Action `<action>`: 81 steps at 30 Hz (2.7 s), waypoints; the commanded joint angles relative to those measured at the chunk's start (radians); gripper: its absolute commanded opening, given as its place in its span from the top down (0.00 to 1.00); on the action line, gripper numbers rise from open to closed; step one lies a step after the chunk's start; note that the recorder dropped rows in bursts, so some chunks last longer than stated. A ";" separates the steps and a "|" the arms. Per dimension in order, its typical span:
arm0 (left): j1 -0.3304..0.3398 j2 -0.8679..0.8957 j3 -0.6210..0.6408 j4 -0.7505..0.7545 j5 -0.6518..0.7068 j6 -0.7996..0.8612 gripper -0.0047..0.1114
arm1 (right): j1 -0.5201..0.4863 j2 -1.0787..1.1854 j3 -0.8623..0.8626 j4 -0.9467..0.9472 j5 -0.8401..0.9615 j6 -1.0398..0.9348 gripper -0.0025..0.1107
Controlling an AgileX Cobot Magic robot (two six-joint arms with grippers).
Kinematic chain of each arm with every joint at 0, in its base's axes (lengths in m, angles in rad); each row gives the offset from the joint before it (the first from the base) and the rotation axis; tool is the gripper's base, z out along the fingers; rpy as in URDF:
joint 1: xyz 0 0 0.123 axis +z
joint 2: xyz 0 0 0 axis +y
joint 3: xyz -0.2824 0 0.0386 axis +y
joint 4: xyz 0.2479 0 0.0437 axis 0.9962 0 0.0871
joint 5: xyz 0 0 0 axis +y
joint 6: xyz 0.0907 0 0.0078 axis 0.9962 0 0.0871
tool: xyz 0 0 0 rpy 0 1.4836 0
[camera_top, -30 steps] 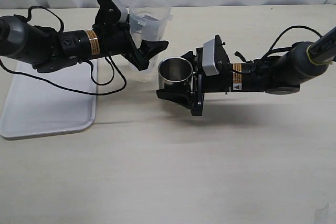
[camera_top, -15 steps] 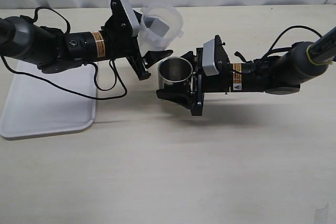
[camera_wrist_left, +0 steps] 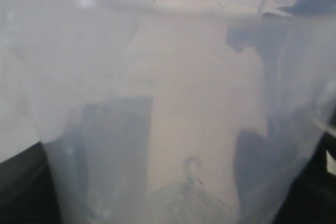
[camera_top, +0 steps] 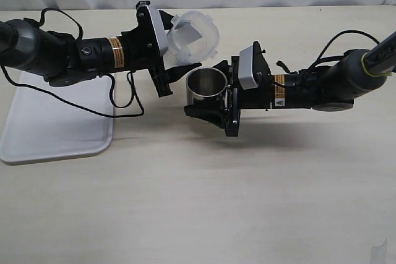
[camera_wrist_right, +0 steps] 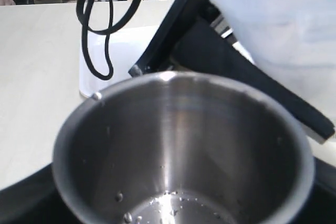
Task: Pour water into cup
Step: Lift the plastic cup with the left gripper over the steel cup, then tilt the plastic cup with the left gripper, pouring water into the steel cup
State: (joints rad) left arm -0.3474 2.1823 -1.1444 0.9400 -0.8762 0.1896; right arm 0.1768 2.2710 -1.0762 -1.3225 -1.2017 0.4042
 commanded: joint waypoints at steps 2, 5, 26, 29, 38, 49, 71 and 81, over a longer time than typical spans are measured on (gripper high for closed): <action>-0.003 -0.018 -0.007 -0.010 -0.056 0.076 0.96 | 0.001 -0.008 -0.006 0.006 -0.019 0.001 0.94; -0.003 -0.018 -0.007 -0.010 -0.059 0.096 0.96 | 0.001 0.000 -0.016 -0.009 -0.019 0.001 0.94; -0.003 -0.018 -0.007 -0.010 -0.043 0.360 0.96 | 0.001 0.035 -0.057 -0.081 -0.019 0.029 0.94; -0.003 -0.018 -0.007 -0.010 -0.041 0.363 0.96 | 0.012 0.035 -0.057 -0.084 -0.019 0.029 0.94; -0.003 -0.018 -0.007 -0.014 -0.038 0.417 0.96 | 0.033 0.035 -0.093 -0.103 -0.019 0.044 0.94; -0.003 -0.018 -0.007 -0.018 -0.013 0.604 0.96 | 0.023 0.035 -0.093 -0.095 -0.019 0.044 0.94; -0.003 -0.018 -0.007 -0.045 -0.015 0.823 0.96 | 0.023 0.035 -0.093 -0.104 -0.019 0.044 0.94; -0.003 -0.018 -0.007 -0.046 -0.017 0.935 0.96 | 0.023 0.035 -0.093 -0.104 -0.019 0.044 0.94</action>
State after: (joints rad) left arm -0.3474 2.1727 -1.1467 0.9132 -0.9030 1.0812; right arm 0.2041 2.3158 -1.1656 -1.4363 -1.1647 0.4545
